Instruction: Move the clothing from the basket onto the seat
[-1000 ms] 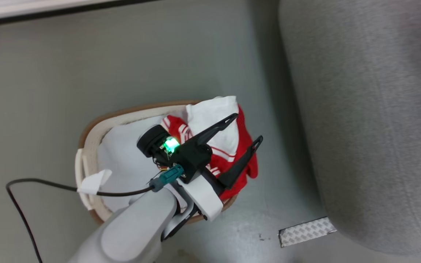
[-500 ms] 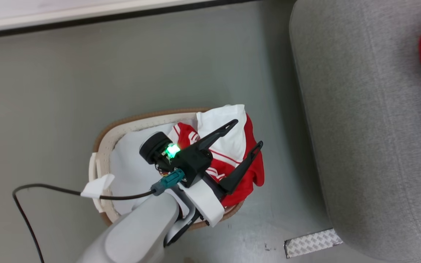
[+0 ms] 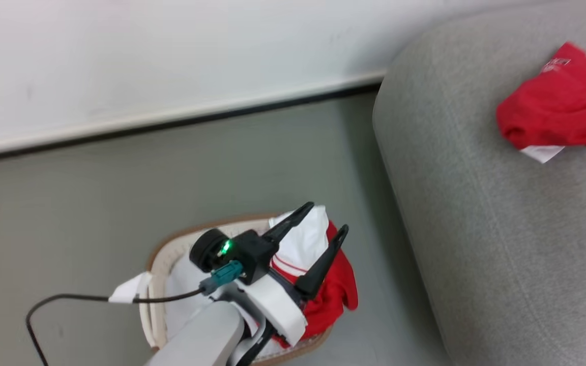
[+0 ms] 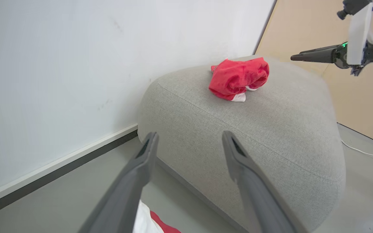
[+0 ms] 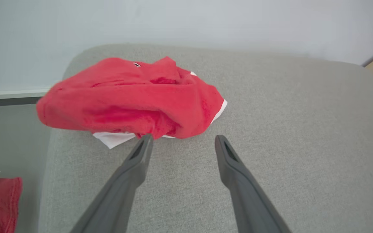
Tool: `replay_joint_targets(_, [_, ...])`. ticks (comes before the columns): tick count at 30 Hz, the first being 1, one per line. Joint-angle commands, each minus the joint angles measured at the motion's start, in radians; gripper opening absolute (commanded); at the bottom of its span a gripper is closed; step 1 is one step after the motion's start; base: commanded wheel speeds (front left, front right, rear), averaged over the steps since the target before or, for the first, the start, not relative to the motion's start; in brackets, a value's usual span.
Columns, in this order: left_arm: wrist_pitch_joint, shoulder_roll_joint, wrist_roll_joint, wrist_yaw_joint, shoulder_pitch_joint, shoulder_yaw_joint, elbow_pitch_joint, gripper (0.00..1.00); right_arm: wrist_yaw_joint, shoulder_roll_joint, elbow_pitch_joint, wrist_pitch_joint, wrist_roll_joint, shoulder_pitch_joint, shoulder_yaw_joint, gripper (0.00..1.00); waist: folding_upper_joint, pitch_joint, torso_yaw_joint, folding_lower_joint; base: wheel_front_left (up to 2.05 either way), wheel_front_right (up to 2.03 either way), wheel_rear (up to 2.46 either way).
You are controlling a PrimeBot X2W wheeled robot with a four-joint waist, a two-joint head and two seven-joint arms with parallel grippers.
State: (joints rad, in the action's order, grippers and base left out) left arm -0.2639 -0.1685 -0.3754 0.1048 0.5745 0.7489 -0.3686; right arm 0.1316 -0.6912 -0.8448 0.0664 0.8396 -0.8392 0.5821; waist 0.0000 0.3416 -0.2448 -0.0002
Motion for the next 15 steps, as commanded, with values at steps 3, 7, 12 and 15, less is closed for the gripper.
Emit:
replay_joint_targets(3, [0.000, 0.004, -0.010, -0.006, -0.056, -0.039, 0.008, 1.00, -0.002, -0.030, 0.078, -0.048, 0.032, 0.046, 0.025, 1.00, 0.0000, -0.136, 0.011, 0.0002, 0.00, 0.00, 0.00])
replay_joint_targets(7, [0.000, 0.008, -0.016, -0.018, -0.109, -0.100, 0.019, 1.00, -0.002, -0.048, 0.191, -0.116, 0.068, 0.100, 0.029, 1.00, 0.0000, -0.213, 0.034, 0.0002, 0.00, 0.00, 0.00])
replay_joint_targets(12, [0.000, 0.007, -0.021, -0.042, -0.181, -0.193, 0.032, 1.00, -0.002, -0.038, 0.294, -0.229, 0.042, 0.185, -0.007, 1.00, 0.0000, -0.294, 0.073, 0.0002, 0.00, 0.00, 0.00])
replay_joint_targets(15, [0.000, -0.002, -0.018, -0.054, -0.223, -0.255, 0.039, 1.00, -0.002, -0.005, 0.341, -0.281, 0.008, 0.242, -0.043, 1.00, 0.0000, -0.329, 0.096, 0.0002, 0.00, 0.00, 0.00])
